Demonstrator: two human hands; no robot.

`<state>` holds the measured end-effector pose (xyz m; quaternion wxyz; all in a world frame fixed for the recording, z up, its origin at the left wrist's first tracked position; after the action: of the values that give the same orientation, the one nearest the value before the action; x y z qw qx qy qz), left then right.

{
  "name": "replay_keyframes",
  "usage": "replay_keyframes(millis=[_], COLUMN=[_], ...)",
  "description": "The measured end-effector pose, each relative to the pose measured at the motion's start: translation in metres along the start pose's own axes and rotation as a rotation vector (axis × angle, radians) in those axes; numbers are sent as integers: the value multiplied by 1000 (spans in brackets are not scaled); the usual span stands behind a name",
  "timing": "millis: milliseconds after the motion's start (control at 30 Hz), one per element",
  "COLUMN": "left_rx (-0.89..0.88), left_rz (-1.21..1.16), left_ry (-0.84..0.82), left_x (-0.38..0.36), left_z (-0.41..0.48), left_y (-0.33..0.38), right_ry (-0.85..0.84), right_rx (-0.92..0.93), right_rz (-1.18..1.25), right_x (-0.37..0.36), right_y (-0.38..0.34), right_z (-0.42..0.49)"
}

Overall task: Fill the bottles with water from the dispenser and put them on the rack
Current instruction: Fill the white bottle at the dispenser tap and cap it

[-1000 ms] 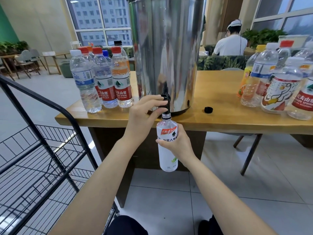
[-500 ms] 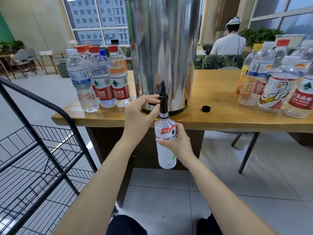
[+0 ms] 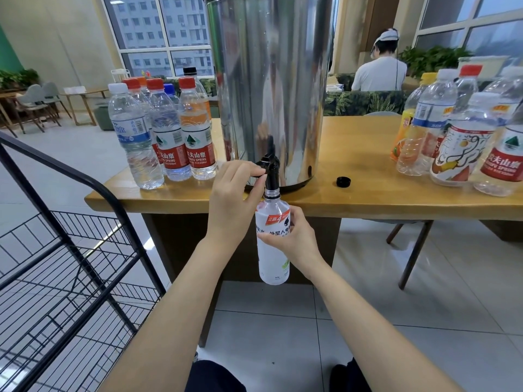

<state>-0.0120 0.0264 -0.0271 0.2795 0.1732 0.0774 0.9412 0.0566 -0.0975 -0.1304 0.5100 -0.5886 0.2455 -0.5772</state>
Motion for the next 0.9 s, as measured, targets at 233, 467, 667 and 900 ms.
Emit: replay_keyframes(millis=[233, 467, 667, 900], left_rx=[-9, -1, 0, 3], left_rz=[3, -12, -18, -21], left_ry=[13, 16, 31, 35], left_x=[0, -1, -2, -2], left_z=[0, -1, -2, -2], left_y=[0, 1, 1, 0], right_ry=[1, 19, 26, 22], right_rx=[12, 20, 14, -2], right_rz=[1, -18, -37, -26], right_x=[2, 4, 5, 5], right_y=[-4, -3, -3, -4], right_z=[-2, -1, -1, -1])
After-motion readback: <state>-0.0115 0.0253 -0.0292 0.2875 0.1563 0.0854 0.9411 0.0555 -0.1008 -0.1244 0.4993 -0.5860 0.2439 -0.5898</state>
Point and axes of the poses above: each hand's wrist, its own z-axis towards the middle knuckle, its own x-axis out of the back of the hand, y = z × x, the point moved 3 cm from there along z, towards the middle knuckle, and after that the axes turned 5 degrees about -z, right-handed, at the moved point
